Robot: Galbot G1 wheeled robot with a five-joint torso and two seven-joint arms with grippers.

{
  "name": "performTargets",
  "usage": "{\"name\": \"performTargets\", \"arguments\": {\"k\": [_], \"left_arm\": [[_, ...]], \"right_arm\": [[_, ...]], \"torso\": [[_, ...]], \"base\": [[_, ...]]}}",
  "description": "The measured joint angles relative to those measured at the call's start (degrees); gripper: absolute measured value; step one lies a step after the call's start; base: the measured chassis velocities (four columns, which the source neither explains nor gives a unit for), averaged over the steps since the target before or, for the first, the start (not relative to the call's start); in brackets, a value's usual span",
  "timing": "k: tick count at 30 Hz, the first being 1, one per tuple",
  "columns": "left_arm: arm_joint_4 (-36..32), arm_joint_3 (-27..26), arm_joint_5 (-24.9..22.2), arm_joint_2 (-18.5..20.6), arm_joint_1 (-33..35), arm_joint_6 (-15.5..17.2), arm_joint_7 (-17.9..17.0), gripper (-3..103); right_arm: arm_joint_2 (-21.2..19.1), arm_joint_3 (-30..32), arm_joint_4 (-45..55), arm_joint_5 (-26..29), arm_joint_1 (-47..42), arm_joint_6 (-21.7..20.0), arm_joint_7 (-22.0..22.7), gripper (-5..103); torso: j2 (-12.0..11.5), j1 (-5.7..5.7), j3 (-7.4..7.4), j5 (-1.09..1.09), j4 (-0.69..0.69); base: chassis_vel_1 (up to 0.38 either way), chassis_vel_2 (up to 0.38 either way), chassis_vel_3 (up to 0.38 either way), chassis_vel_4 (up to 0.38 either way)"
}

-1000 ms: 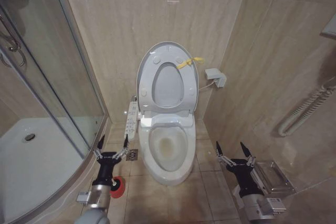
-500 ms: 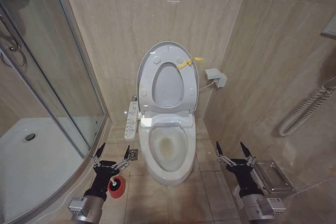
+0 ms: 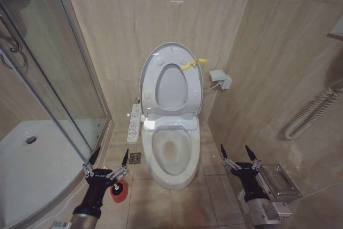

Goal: Open the toilet lid, clean the toilet bowl with a toilet brush, close the toilet lid, and flush.

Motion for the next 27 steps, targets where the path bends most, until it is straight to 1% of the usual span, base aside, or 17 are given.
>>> {"name": "performTargets", "arguments": {"k": [1,3,5,11,14,15,18,27], "left_arm": [[0.0,0.0,0.0,0.0,0.0,0.0,0.0,100],[0.3,-1.6,-0.4,-0.2,0.4,0.3,1.9,100],[0.1,-2.6,-0.8,-0.9,0.9,1.2,2.7,100],[-1.0,-3.3,-0.1,-2.9,3.6,1.2,4.6,100],[-1.9,-2.9,0.9,-5.3,4.4,0.8,4.5,100],[-1.9,-2.9,0.9,-5.3,4.4,0.8,4.5,100],[-2.5,-2.1,2.3,-7.3,5.4,0.0,3.5,100],[-3.4,-0.5,3.4,-8.2,7.4,-1.0,2.5,100]], "right_arm": [[0.0,0.0,0.0,0.0,0.0,0.0,0.0,100],[0.0,0.0,0.0,0.0,0.0,0.0,0.0,100],[0.0,0.0,0.0,0.0,0.0,0.0,0.0,100],[0.0,0.0,0.0,0.0,0.0,0.0,0.0,100],[0.0,0.0,0.0,0.0,0.0,0.0,0.0,100],[0.0,0.0,0.0,0.0,0.0,0.0,0.0,100],[0.0,0.0,0.0,0.0,0.0,0.0,0.0,100],[0.0,0.0,0.0,0.0,0.0,0.0,0.0,100]], "torso": [[0.0,0.0,0.0,0.0,0.0],[0.0,0.0,0.0,0.0,-0.01],[0.0,0.0,0.0,-0.01,-0.01],[0.0,0.0,0.0,0.0,0.0],[0.0,0.0,0.0,0.0,-0.01],[0.0,0.0,0.0,0.0,-0.01],[0.0,0.0,0.0,0.0,0.0],[0.0,0.0,0.0,0.0,0.0]], "base": [[0.0,0.0,0.0,0.0],[0.0,0.0,0.0,0.0],[0.0,0.0,0.0,0.0],[0.0,0.0,0.0,0.0],[0.0,0.0,0.0,0.0],[0.0,0.0,0.0,0.0],[0.0,0.0,0.0,0.0],[0.0,0.0,0.0,0.0]]}}
